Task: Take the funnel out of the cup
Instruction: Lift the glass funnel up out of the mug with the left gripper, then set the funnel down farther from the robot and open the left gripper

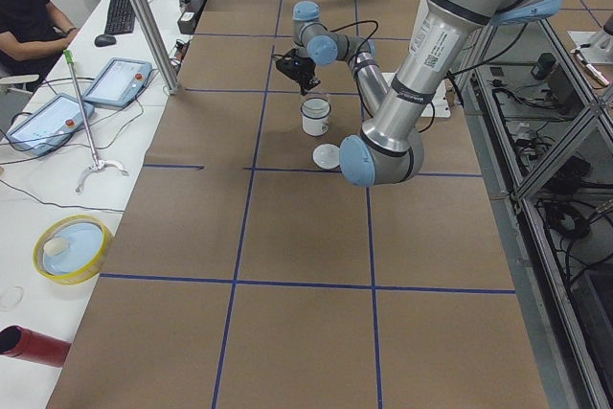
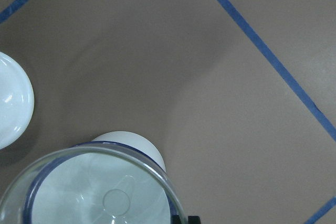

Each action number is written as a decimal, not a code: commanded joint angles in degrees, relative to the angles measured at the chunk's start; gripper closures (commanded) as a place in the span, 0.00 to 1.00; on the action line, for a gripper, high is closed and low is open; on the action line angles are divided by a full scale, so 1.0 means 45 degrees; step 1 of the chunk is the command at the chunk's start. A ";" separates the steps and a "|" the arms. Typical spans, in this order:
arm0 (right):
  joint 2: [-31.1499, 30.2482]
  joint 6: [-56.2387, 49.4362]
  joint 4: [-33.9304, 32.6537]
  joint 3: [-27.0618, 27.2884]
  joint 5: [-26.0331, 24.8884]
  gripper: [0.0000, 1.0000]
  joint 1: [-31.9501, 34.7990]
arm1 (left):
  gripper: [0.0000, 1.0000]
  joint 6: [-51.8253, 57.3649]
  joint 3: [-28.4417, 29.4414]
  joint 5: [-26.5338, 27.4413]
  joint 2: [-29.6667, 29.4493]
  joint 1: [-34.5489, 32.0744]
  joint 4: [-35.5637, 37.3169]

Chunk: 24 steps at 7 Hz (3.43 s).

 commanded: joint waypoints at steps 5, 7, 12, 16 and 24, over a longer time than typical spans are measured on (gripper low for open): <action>0.0000 0.0019 0.0000 0.0000 0.0000 0.00 0.0000 | 1.00 0.1175 0.2535 0.1751 0.0122 -0.2261 -0.7056; 0.0000 -0.0001 0.0000 0.0000 0.0000 0.00 0.0000 | 1.00 0.0473 0.5428 0.3093 0.0957 -0.2244 -1.3594; 0.0000 -0.0001 0.0000 0.0000 0.0000 0.00 0.0000 | 1.00 -0.0210 0.8620 0.4583 0.1413 -0.2068 -1.9090; 0.0000 0.0019 0.0000 0.0000 0.0000 0.00 0.0000 | 0.09 -0.0915 0.9115 0.5306 0.1432 -0.1795 -2.0349; 0.0000 -0.0001 0.0000 0.0000 0.0000 0.00 0.0000 | 0.01 0.3828 0.0949 0.2084 0.4405 -0.1717 -0.6566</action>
